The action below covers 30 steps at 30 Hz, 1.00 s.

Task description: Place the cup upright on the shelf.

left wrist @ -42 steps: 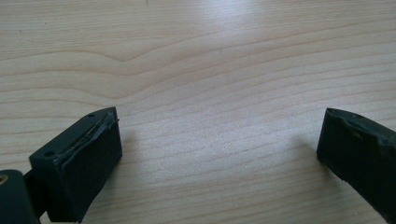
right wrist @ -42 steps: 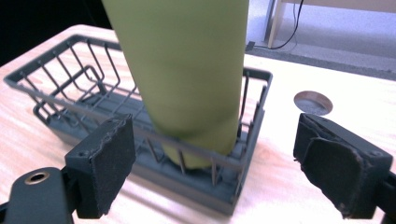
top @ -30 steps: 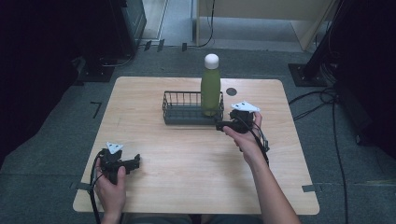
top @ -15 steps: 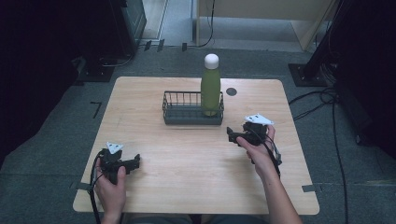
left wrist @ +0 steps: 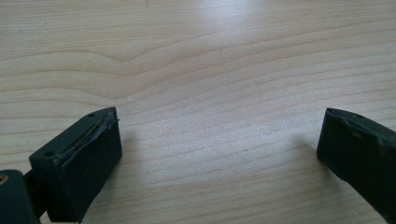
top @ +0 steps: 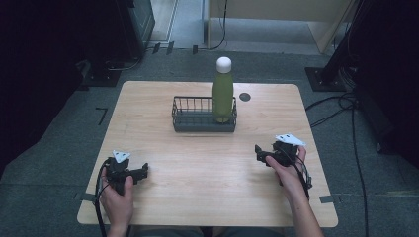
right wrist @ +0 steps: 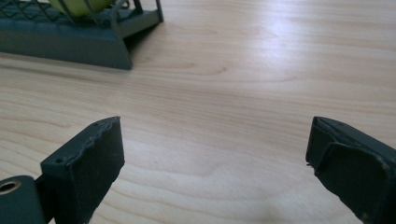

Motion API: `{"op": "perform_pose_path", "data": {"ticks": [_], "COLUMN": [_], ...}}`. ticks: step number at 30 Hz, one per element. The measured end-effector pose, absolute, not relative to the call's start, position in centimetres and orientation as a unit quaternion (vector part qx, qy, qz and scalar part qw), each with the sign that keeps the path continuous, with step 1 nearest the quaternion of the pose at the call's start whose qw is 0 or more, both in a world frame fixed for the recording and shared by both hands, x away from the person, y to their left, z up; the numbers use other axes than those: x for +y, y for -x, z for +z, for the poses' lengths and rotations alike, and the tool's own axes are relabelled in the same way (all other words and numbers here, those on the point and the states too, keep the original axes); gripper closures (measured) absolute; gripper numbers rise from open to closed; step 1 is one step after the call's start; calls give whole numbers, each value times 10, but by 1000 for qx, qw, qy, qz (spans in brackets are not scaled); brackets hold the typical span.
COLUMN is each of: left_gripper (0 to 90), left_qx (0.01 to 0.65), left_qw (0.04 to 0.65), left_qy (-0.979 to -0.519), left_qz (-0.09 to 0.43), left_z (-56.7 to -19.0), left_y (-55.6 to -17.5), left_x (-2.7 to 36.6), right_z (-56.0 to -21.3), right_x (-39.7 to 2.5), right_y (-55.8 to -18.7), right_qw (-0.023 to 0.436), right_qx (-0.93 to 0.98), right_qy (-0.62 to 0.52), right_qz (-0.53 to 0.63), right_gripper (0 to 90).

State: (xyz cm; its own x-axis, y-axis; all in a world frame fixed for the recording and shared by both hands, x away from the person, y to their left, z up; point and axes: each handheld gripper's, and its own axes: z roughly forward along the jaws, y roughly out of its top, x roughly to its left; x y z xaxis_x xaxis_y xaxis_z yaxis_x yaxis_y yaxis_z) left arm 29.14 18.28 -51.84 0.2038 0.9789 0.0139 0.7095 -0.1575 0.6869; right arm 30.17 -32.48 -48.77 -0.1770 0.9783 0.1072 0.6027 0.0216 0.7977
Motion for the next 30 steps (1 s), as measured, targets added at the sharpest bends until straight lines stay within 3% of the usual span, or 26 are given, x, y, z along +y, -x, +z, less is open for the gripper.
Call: {"op": "perform_pose_path", "data": {"ticks": [30], "left_gripper": [5], "left_qx": [584], "left_qw": [283], "left_qy": [-723], "left_qz": [239], "left_z": [-518], "left_y": [-291], "left_x": [183], "right_z": [-520], "right_x": [-404], "right_y": [-239], "right_qw": [267], "right_qx": [641], "right_qy": [-648], "right_qz": [312], "right_gripper": [43]}}
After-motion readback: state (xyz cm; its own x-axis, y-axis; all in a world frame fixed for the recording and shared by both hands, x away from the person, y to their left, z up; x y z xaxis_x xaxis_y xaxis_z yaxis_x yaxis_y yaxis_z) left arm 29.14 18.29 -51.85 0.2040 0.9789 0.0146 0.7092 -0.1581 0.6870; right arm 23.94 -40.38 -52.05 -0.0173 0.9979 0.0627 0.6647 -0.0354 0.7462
